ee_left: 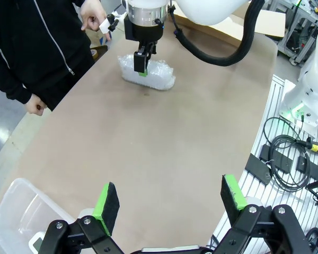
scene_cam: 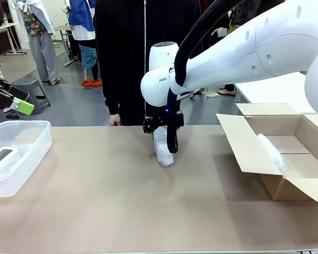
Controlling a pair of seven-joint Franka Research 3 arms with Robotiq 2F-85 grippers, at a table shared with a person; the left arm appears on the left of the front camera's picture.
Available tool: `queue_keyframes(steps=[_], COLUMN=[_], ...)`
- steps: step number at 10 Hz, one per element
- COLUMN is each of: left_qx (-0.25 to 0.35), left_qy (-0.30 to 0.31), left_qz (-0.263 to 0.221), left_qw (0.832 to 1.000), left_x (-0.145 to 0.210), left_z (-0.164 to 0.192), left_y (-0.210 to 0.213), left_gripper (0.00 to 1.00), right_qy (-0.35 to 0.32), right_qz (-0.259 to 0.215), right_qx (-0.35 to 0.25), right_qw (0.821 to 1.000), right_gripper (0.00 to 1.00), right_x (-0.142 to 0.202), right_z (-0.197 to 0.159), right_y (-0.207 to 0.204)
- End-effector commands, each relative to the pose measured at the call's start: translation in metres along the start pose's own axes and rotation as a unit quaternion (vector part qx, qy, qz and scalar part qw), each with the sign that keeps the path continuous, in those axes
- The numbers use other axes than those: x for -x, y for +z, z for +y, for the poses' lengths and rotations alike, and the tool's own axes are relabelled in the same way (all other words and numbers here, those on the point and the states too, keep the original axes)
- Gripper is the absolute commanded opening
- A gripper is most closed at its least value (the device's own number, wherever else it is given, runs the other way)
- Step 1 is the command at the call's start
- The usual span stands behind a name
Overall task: Separate and place wrapped and unwrapped clocks.
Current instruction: Pick up the Digital clock indicated by the person.
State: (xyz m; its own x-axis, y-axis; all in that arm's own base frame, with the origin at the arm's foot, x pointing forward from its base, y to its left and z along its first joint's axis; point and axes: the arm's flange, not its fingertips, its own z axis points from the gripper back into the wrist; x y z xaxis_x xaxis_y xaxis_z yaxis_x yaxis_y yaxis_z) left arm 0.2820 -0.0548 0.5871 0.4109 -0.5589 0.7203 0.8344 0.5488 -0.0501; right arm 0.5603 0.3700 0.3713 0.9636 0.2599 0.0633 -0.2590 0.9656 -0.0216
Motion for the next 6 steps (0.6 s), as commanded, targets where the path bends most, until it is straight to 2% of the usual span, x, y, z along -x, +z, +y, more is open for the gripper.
queue_keyframes(steps=[1,6], left_qx=[0.004,0.004], left_qy=[-0.006,-0.006], left_qz=[0.002,0.002], left_qw=[1.000,1.000], left_x=[0.001,0.001], left_z=[0.000,0.000], left_y=[-0.001,-0.001], left_gripper=[1.00,1.00], right_qy=[-0.008,0.000], right_qz=[0.005,0.035], right_qx=[0.017,0.004], right_qw=[1.000,0.999], right_gripper=[1.00,1.00], right_x=[-0.012,-0.013], right_z=[0.003,0.006], right_y=[-0.006,-0.023])
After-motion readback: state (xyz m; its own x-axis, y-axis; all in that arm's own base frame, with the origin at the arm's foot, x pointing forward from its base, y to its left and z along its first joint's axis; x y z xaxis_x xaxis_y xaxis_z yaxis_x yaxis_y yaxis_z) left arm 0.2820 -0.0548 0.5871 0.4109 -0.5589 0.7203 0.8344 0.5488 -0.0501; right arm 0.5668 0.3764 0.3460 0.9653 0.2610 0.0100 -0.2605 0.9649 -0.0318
